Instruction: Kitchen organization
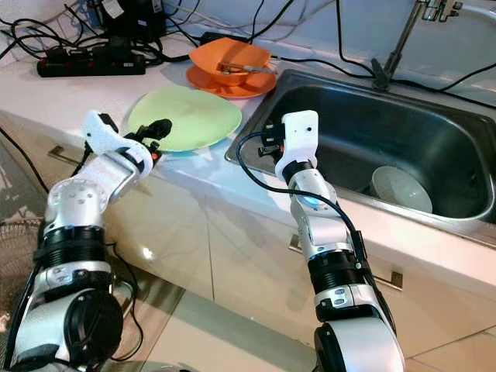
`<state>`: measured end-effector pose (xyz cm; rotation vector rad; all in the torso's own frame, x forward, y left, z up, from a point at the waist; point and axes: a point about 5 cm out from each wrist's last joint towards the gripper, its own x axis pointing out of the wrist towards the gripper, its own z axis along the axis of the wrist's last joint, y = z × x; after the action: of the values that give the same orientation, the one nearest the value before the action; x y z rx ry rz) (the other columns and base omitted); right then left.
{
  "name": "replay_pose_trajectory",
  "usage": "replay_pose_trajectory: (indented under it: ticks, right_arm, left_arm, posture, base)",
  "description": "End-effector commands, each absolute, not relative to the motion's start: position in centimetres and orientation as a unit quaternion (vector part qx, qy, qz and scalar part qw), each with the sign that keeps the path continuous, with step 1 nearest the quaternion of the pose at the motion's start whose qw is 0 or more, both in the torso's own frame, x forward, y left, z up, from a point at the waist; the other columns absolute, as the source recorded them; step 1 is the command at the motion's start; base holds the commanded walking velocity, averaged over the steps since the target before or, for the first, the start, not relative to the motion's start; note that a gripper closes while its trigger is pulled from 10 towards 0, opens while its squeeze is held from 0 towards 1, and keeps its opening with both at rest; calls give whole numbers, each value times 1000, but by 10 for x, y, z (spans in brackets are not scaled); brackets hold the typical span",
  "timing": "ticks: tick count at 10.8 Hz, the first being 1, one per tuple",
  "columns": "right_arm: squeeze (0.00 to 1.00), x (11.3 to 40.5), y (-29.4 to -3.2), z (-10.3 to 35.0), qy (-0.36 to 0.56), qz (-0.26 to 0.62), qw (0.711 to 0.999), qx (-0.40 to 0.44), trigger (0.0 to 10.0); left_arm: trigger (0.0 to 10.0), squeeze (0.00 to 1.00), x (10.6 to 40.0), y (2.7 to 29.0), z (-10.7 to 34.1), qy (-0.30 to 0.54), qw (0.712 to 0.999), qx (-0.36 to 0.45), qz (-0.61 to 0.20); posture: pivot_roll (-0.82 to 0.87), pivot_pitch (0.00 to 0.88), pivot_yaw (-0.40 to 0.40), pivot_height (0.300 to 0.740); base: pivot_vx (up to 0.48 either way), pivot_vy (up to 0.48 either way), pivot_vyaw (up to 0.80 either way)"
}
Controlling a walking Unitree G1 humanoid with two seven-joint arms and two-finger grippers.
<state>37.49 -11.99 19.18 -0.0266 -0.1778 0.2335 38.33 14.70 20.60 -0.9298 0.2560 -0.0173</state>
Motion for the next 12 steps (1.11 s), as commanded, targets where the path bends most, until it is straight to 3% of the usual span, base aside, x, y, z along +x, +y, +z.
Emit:
replay_pose_trajectory:
  ticks: [1, 12]
  right_arm:
    - [0, 375, -123, 197, -95, 110, 989, -14, 10000]
    - [0, 374, -127, 199, -97, 106, 989, -19, 10000]
  left_arm:
    - [10000, 0, 387, 139, 203, 128, 886, -446, -8]
    - [10000, 0, 414, 123, 221, 88, 881, -466, 3]
  posture:
    - [95, 85, -24, 740]
    - [71, 81, -28, 740]
  base:
    - [0, 0, 0]
    - [0, 0, 0]
